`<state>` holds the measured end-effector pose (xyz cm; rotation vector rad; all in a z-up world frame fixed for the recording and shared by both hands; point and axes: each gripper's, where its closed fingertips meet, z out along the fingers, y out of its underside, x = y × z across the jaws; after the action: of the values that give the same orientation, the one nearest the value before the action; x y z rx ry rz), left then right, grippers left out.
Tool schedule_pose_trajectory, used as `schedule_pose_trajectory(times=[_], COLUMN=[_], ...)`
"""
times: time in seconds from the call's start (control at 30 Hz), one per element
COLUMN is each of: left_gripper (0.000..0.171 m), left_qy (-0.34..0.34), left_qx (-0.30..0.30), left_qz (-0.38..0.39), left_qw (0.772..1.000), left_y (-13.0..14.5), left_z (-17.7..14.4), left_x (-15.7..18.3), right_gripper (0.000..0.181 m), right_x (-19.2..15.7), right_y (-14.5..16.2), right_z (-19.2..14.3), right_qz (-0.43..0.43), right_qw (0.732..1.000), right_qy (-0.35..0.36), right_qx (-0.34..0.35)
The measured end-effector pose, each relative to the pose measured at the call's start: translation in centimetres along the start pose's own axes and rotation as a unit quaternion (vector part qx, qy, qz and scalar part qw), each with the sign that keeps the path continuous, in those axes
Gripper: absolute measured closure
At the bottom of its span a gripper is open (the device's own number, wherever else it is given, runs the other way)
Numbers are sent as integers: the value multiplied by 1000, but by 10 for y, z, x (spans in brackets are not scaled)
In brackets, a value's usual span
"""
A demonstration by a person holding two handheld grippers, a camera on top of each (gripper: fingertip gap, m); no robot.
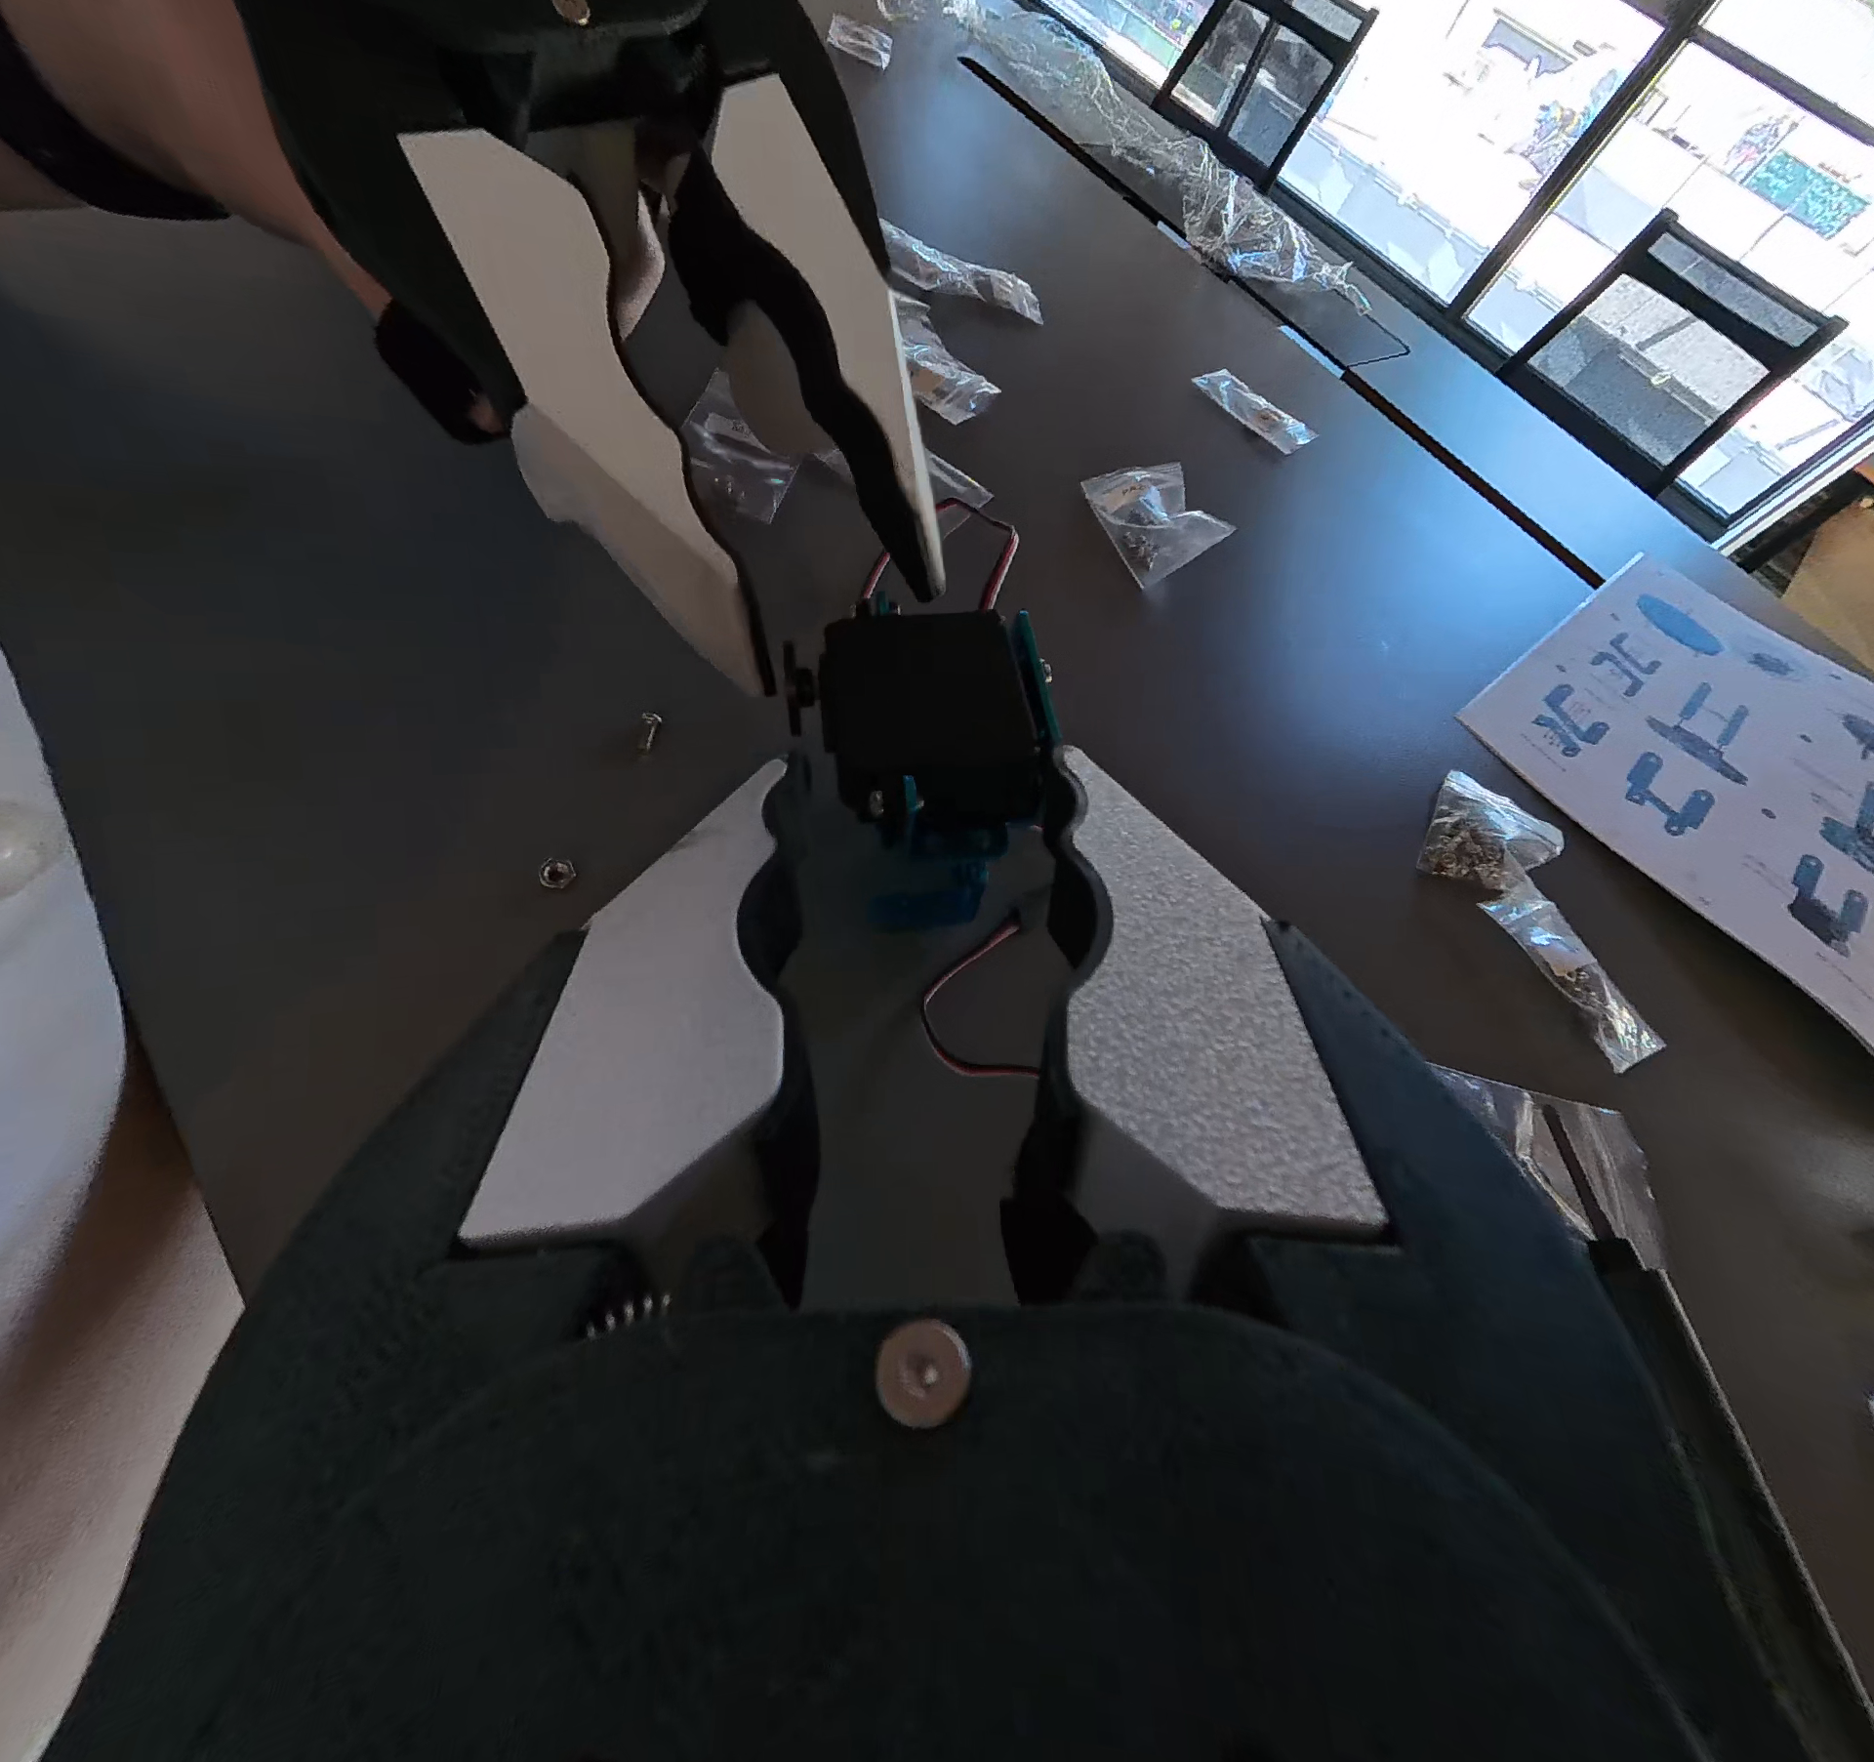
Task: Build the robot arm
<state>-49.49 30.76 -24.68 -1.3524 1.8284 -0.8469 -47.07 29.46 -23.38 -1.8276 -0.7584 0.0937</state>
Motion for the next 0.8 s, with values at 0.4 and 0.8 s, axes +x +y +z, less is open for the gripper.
schedule_pose_trajectory(times=[0.4, 0.8], left_gripper=[129, 128], left_qy=[19, 20], left_qx=[11, 15], left_qz=[-3, -10], left_qw=[1000, 1000], left_y=[-3, -3], left_z=[5, 3], left_x=[2, 5], right_gripper=[137, 137], right_x=[1, 0], right_y=[0, 0], right_z=[0, -1], right_qz=[6, 3], right_qw=[1000, 1000], right_qy=[-2, -1], right_qx=[3, 2])
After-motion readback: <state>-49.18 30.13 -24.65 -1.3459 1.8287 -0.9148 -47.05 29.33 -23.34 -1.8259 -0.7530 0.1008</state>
